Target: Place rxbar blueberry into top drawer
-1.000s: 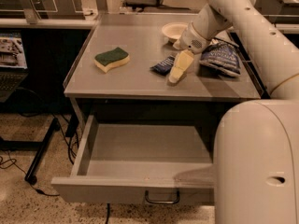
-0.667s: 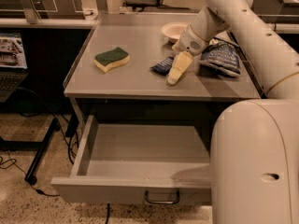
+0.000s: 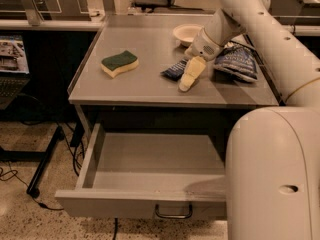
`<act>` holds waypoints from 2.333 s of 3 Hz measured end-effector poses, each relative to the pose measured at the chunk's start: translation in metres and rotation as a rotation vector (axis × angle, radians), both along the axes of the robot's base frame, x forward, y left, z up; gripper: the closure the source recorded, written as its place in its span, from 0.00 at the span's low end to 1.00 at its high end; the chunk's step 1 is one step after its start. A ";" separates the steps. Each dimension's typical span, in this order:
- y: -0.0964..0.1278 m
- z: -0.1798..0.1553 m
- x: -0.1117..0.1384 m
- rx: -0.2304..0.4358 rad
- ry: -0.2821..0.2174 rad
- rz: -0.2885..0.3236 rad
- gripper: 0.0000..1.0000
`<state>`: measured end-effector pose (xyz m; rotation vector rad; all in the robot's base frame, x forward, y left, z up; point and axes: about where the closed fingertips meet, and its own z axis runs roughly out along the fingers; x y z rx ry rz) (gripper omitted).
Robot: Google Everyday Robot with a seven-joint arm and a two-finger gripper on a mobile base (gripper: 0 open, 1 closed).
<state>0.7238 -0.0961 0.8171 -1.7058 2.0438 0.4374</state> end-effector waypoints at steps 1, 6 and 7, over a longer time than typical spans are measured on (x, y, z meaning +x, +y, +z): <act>0.000 -0.005 -0.001 0.002 0.012 -0.001 0.00; -0.002 -0.009 -0.001 0.002 0.023 -0.012 0.88; -0.002 0.000 -0.001 0.002 0.023 -0.012 1.00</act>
Offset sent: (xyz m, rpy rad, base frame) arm -0.0058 -0.0111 -0.0099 -0.0024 0.0424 -0.0367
